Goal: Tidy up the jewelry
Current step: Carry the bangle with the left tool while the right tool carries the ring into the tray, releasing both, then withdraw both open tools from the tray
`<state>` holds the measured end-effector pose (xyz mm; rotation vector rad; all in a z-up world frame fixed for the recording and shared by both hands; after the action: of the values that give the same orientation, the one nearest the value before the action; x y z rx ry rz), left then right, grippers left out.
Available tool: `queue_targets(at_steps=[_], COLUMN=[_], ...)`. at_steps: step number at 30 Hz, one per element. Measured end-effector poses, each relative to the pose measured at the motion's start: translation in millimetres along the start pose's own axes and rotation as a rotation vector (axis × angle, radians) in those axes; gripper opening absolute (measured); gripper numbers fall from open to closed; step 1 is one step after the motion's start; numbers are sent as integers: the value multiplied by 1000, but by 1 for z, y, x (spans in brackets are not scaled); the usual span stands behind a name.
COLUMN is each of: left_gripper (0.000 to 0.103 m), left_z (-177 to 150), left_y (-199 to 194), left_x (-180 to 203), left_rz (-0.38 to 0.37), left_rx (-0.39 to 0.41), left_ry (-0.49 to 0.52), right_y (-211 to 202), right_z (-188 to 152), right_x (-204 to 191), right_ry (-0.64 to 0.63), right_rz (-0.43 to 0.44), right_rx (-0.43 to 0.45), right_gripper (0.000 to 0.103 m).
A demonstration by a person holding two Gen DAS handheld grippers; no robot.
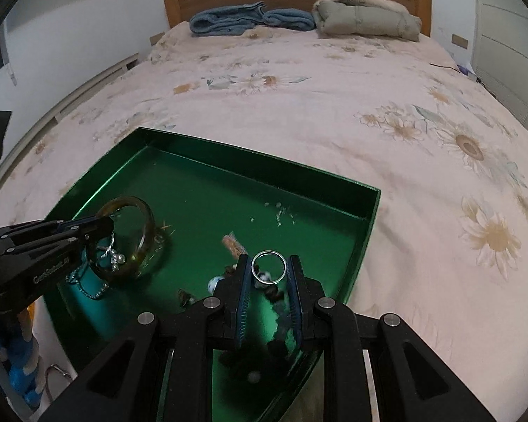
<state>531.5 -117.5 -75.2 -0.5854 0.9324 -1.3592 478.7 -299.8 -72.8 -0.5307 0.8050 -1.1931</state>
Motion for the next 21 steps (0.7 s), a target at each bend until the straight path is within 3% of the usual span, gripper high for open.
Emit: queue_targets(at_steps=[3,6,8,14,21], left_gripper=[11,13,22,24,24], left_z=[1,1,-2,-21,-70], left_y=[-1,-10,-20,-74,-141], left_x=[-6,-16,-25,-60,-107], left_rz=[-18,-33,-50,-74,-76], left_rx=[-9,9,17,98,146], left_ry=[-18,-34,-47,-78,-74], right_y=[2,-6,-15,-69,-145], right_z=[2,3,3,-11,-46], right_x=[-1,-2,-3,-21,-42], right_ry=[-13,-12,-7,-18,-41], right_rz=[-14,-22,-18,6,17], right_rx=[-13,-1,15,77,142], right_gripper=[21,32,35,37,42])
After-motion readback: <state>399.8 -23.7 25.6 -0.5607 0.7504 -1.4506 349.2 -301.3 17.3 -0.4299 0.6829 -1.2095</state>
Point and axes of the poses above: each gripper's, at about its wrist camera, not at the fingertips, and y roughly the way its jaws point, x to its right, z to its top, the point moved 3 cm from there along y, roughly the way its jaws point, and after that the axes turned 13 degrees about z, right-handed, at the moved point
